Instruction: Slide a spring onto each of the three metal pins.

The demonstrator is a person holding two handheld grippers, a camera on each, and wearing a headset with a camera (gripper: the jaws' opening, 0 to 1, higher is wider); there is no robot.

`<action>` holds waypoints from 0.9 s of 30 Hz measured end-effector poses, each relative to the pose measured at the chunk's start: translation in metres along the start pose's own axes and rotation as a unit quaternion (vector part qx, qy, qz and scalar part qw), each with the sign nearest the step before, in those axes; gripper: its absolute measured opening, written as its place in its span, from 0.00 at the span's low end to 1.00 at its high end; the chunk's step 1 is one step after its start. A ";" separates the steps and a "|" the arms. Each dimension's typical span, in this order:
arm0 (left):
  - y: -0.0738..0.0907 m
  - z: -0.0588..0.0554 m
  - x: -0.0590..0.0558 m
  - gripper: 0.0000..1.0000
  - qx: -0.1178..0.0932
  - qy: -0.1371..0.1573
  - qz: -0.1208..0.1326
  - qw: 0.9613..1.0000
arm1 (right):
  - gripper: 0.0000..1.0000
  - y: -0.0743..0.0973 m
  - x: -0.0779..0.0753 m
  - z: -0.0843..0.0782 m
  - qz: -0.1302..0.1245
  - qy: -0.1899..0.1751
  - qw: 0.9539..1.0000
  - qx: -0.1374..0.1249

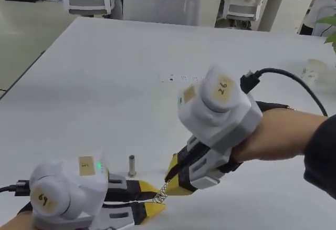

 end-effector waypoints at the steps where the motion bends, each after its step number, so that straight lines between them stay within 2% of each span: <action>1: 0.000 0.000 0.000 0.02 0.000 0.000 0.000 1.000 | 0.09 0.000 -0.001 -0.001 0.000 -0.003 1.000 0.000; 4: 0.000 -0.002 -0.001 0.02 0.002 0.003 -0.001 1.000 | 0.12 0.000 -0.002 -0.003 -0.005 -0.003 1.000 0.001; 9: 0.000 -0.001 -0.002 0.02 -0.002 0.002 -0.002 1.000 | 0.12 -0.003 0.000 -0.005 0.001 -0.007 1.000 0.001; 27: -0.001 0.010 -0.003 0.02 -0.036 0.015 0.001 0.999 | 0.09 -0.007 0.002 -0.005 0.009 -0.022 1.000 -0.013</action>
Point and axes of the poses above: the centre of the closed fingertips' face, and the gripper's own axes: y roughly backward along the fingers, x roughly to its left, z roughly out of its top, the point moved 8 cm from there along y, roughly backward along the fingers, and after that the axes turned 2 degrees about -x, right-handed, at the moved point
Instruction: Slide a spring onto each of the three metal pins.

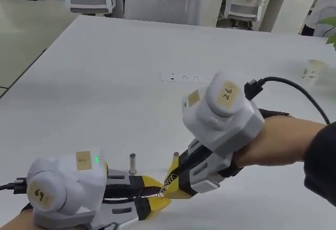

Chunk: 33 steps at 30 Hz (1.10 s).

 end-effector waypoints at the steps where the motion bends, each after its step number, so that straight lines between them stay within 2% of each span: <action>1: 0.000 0.000 0.000 0.02 -0.001 0.000 0.000 1.000 | 0.09 0.000 0.000 0.000 0.001 -0.002 1.000 0.001; 16: -0.002 -0.003 0.000 0.03 0.003 0.007 0.001 1.000 | 0.09 -0.002 -0.001 -0.001 0.002 0.002 1.000 0.013; 33: 0.003 -0.007 0.001 0.12 0.007 0.022 0.016 1.000 | 0.09 0.006 -0.010 -0.008 -0.016 0.001 0.999 0.032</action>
Point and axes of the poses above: the centre of the closed fingertips' face, and the gripper's own axes: y roughly backward along the fingers, x roughly to its left, z roughly out of its top, the point moved 8 cm from there along y, roughly backward along the fingers, and after that the axes turned 2 degrees about -x, right-handed, at the moved point
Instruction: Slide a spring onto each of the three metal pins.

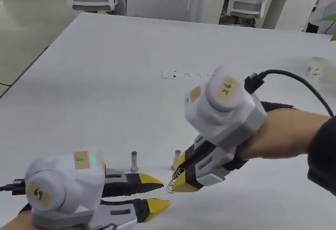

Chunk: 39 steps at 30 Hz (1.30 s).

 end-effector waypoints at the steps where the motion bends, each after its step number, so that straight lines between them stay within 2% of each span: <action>1: 0.001 0.000 0.000 0.13 -0.001 0.001 0.002 1.000 | 0.09 0.001 -0.001 -0.001 -0.003 0.000 1.000 0.003; 14: 0.015 0.002 0.000 0.24 -0.003 0.000 0.018 1.000 | 0.09 0.012 -0.012 -0.008 -0.021 -0.009 1.000 0.012; 39: 0.049 -0.003 0.005 0.48 -0.006 0.023 0.078 0.997 | 0.09 0.025 -0.031 -0.014 -0.056 -0.020 0.998 0.025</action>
Point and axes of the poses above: the centre of the closed fingertips' face, and the gripper's own axes: y roughly backward along the fingers, x roughly to its left, z roughly out of its top, the point moved 8 cm from there along y, roughly backward along the fingers, and after that the axes turned 2 degrees about -x, right-handed, at the moved point
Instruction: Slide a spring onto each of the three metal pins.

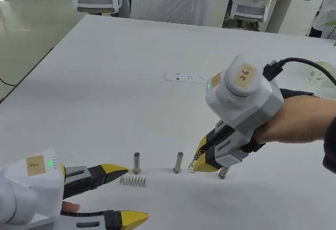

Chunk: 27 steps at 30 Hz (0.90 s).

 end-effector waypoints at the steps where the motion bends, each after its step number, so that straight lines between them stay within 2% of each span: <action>1: 0.001 0.000 0.000 0.48 0.000 0.001 0.002 1.000 | 0.09 0.000 -0.001 0.000 -0.001 -0.001 1.000 0.000; 11: 0.007 -0.001 0.005 0.56 -0.001 0.007 0.023 1.000 | 0.09 0.000 -0.011 0.003 -0.017 0.020 0.999 0.022; 27: 0.011 -0.005 0.011 0.73 0.003 0.011 0.050 0.999 | 0.09 -0.007 -0.024 0.012 -0.041 0.046 0.997 0.038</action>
Point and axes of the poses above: the centre of the closed fingertips' face, and the gripper's own axes: y roughly backward along the fingers, x roughly to its left, z roughly out of its top, the point moved 8 cm from there along y, roughly backward along the fingers, and after that the axes turned 2 degrees about -x, right-handed, at the moved point
